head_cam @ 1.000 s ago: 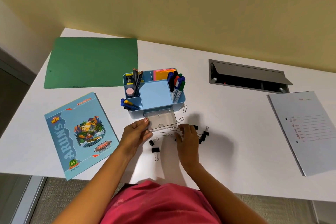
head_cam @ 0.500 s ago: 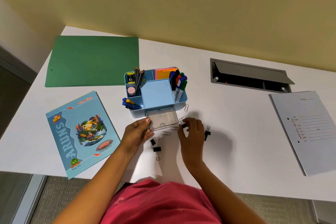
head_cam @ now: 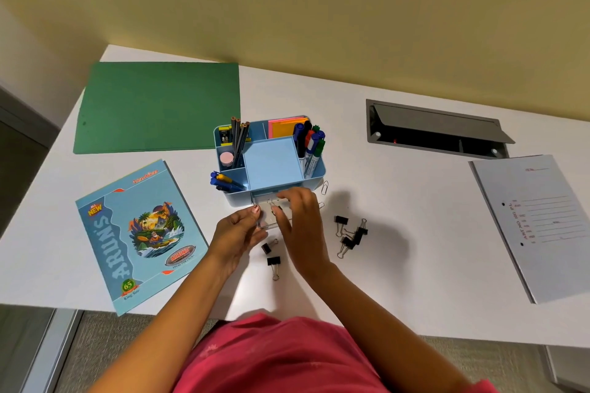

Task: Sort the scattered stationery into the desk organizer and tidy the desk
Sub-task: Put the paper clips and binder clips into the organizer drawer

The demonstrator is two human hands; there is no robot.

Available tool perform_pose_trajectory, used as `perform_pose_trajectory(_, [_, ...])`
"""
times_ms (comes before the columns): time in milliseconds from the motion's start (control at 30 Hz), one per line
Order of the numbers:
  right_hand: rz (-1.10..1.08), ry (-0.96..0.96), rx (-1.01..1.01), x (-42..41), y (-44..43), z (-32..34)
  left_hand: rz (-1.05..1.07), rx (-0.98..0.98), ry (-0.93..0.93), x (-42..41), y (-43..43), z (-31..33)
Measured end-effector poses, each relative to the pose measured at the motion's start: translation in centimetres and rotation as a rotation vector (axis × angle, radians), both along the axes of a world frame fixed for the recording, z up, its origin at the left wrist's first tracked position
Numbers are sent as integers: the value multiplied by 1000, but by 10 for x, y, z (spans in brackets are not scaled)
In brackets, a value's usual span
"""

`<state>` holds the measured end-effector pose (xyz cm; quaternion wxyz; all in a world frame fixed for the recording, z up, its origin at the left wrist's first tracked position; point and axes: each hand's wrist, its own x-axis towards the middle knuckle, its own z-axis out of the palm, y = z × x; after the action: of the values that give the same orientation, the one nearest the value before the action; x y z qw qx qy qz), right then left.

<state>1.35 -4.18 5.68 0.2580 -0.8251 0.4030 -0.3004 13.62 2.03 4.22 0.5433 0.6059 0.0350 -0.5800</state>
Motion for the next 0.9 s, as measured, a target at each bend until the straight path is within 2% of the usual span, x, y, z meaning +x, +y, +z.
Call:
perform_pose_trajectory(67, [-3, -26, -61, -9, -3, -2, 13, 2, 17, 0, -1, 1])
perform_pose_trajectory(200, [-118, -22, -28, -40, -15, 2, 15, -6, 41, 1, -1, 0])
perform_pose_trajectory(267, [-125, 83, 36, -61, -22, -2, 14, -9, 41, 1, -1, -1])
perform_pose_trajectory(400, [-41, 444, 108, -103, -26, -19, 10, -10, 39, 2, -1, -2])
perform_pose_trajectory(500, [41, 564, 100, -125, -24, -27, 2, -6, 35, 2, -1, -2])
perform_pose_trajectory(633, [71, 613, 95, -136, -23, -37, 2, 3, 42, 2, -1, -2])
perform_pose_trajectory(900, [125, 580, 76, -135, -34, -41, -4, 10, 34, 2, -1, -1])
